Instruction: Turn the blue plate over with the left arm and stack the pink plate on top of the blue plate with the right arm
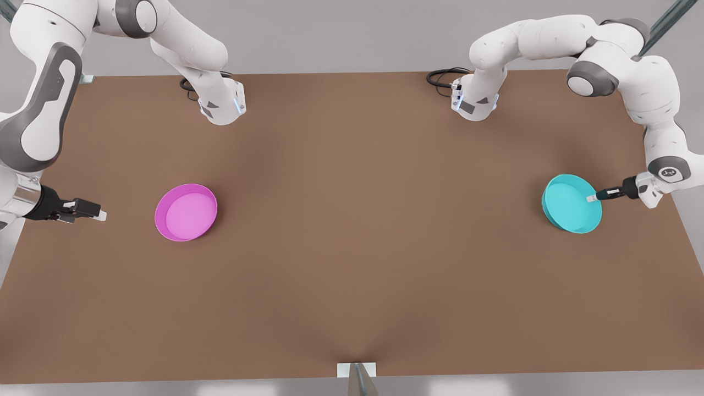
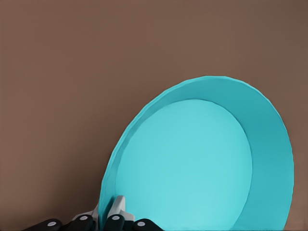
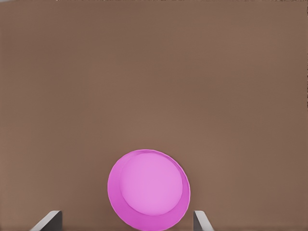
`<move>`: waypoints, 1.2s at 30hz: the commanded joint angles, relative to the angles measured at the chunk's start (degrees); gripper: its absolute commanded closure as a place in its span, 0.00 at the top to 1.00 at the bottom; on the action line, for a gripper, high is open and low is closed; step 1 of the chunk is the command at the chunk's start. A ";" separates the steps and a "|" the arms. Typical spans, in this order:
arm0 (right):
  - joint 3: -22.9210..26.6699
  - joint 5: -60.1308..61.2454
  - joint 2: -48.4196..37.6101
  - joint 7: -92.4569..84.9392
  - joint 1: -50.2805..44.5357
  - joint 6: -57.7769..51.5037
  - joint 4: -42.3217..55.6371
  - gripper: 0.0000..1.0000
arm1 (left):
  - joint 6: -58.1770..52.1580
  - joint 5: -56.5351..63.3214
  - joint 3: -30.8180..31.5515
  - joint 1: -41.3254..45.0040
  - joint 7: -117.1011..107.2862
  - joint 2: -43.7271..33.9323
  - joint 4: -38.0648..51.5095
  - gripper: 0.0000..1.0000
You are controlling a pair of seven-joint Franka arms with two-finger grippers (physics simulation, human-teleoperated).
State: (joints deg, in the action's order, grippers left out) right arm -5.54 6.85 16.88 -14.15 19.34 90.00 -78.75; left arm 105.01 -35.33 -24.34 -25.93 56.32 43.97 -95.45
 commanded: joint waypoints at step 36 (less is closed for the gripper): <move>-1.50 0.09 0.52 0.17 0.35 0.88 0.27 1.00 | -2.44 0.09 -1.58 59.94 -73.19 -24.73 0.79 0.21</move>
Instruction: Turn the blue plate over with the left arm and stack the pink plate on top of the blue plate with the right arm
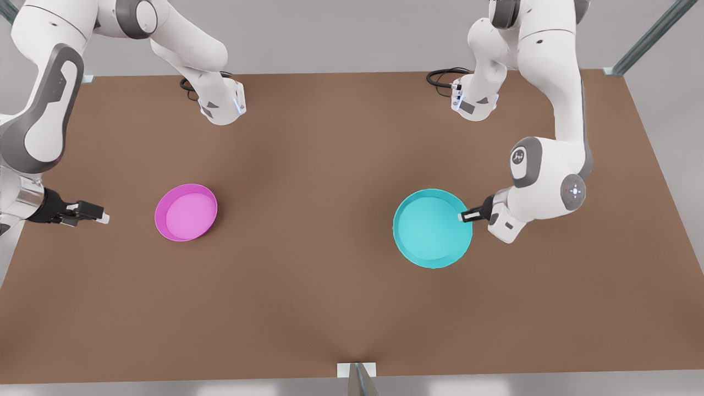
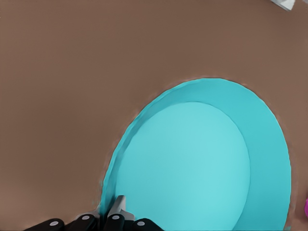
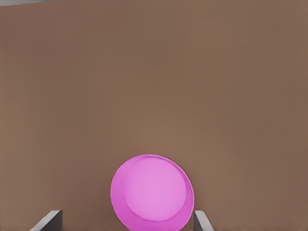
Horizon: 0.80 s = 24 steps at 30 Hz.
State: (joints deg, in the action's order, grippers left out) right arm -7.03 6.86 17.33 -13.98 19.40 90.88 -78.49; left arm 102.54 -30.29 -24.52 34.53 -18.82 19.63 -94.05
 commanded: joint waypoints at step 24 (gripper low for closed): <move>0.00 -0.01 0.42 -0.17 0.46 -0.35 -0.26 1.00 | -3.13 79.14 15.90 22.24 3.18 7.09 16.88 0.21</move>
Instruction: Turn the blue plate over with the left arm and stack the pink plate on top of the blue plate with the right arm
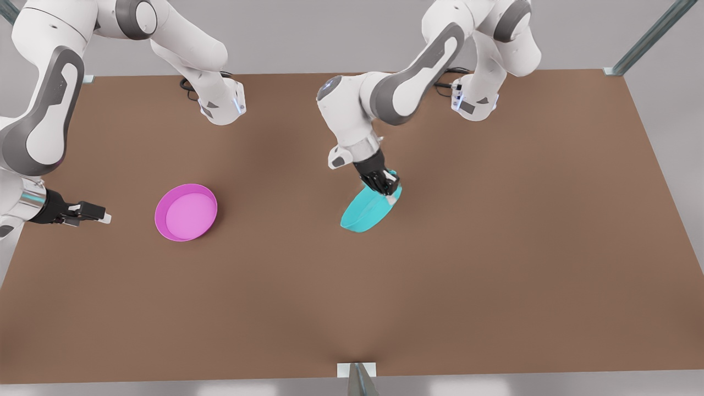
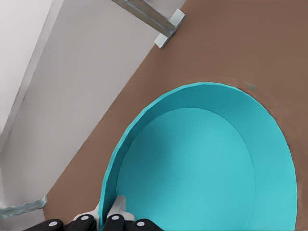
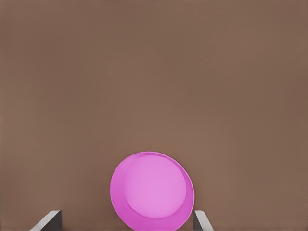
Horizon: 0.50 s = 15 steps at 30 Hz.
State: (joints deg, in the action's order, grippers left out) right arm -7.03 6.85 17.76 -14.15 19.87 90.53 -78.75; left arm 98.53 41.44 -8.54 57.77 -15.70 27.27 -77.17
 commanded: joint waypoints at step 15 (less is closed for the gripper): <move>0.09 0.00 0.87 0.00 0.17 0.09 0.00 1.00 | -24.26 51.90 -0.51 13.60 -0.03 19.75 4.04 0.21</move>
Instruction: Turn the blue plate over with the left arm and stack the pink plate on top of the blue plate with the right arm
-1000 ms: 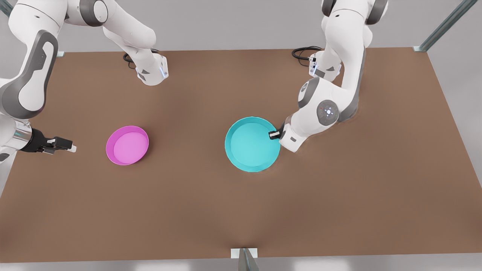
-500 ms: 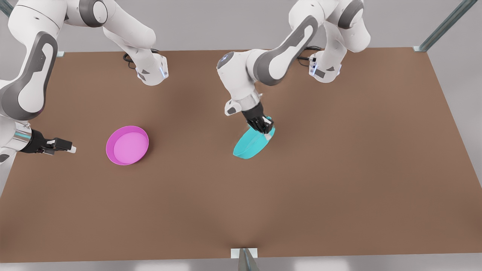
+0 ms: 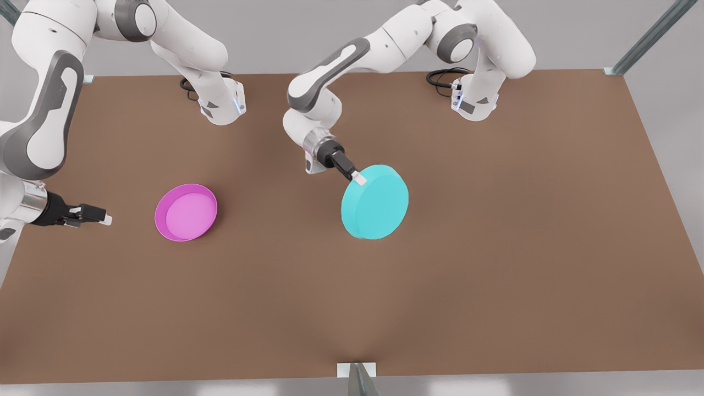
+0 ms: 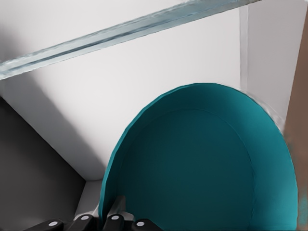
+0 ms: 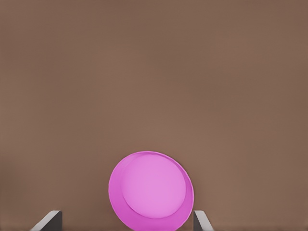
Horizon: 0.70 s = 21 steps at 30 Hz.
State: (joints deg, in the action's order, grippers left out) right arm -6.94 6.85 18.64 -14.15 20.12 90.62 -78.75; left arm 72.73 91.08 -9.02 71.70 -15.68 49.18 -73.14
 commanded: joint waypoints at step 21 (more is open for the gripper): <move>8.00 3.43 1.06 -8.62 -1.40 5.80 -25.38 1.00 | 1.89 -6.97 7.44 2.22 -0.23 14.80 0.10 0.21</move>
State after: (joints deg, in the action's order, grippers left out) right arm 1.17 10.06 17.63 -20.89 18.97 98.67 -107.76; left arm 74.61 87.94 -1.51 73.99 -15.84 63.93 -73.05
